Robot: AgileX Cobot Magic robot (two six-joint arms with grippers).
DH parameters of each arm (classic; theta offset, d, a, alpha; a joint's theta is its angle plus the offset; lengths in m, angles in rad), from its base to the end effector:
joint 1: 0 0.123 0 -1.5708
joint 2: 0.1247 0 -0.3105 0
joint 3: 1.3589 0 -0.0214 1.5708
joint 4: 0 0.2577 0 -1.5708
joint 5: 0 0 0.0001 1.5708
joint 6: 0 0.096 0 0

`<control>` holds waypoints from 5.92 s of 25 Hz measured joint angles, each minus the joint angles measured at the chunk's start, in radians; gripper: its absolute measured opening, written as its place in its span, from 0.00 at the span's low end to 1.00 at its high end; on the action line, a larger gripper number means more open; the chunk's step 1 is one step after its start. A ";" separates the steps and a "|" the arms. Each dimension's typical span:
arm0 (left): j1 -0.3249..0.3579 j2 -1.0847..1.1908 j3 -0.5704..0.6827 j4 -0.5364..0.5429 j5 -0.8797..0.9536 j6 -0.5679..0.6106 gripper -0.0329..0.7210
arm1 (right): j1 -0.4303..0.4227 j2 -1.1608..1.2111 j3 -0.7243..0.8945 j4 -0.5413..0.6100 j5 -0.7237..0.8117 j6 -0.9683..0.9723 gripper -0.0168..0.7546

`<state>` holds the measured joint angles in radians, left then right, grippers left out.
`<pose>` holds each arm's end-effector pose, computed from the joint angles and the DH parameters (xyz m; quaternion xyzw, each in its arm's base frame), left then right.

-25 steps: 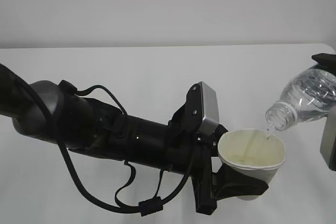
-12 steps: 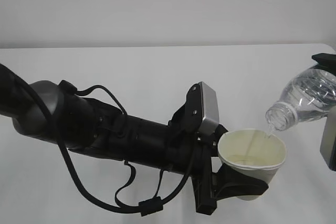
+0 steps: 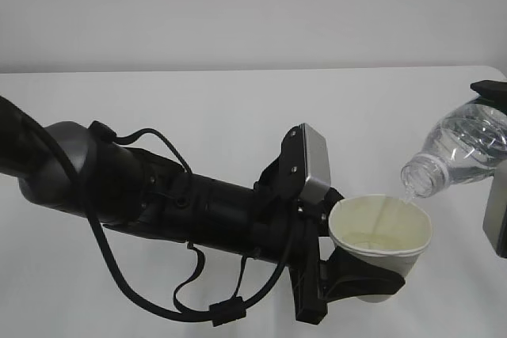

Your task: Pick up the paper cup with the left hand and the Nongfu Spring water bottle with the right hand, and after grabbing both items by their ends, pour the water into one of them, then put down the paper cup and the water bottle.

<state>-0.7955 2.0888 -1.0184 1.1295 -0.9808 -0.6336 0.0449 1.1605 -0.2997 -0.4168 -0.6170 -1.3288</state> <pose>0.2318 -0.3395 0.1433 0.5715 0.5536 -0.4699 0.3822 0.2021 0.0316 0.2377 -0.6310 0.4445 -0.3955 0.4979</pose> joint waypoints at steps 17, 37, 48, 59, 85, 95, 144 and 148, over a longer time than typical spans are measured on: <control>0.000 0.000 0.000 0.000 0.002 0.000 0.62 | 0.000 0.000 0.000 0.000 0.000 -0.002 0.63; 0.000 0.000 0.000 0.000 0.002 0.000 0.62 | 0.000 0.000 0.000 0.000 -0.002 -0.006 0.63; 0.000 0.000 0.000 0.000 0.002 -0.002 0.61 | 0.000 -0.001 0.000 0.000 -0.002 -0.023 0.63; 0.000 0.000 0.000 0.000 0.002 -0.002 0.61 | 0.000 -0.001 0.000 0.000 -0.008 -0.023 0.63; 0.000 0.000 0.000 0.000 0.002 -0.002 0.61 | 0.000 -0.001 0.000 0.000 -0.012 -0.025 0.63; 0.000 0.000 0.000 0.000 0.002 -0.002 0.61 | 0.000 -0.001 0.000 0.000 -0.012 -0.030 0.63; 0.000 0.000 0.000 0.000 0.004 -0.003 0.61 | 0.000 -0.001 0.000 0.002 -0.020 -0.044 0.63; 0.000 0.000 0.000 0.000 0.004 -0.003 0.61 | 0.000 -0.001 0.000 0.002 -0.020 -0.044 0.63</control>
<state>-0.7955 2.0888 -1.0184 1.1295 -0.9770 -0.6362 0.0449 1.1590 -0.2997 -0.4147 -0.6369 -1.3731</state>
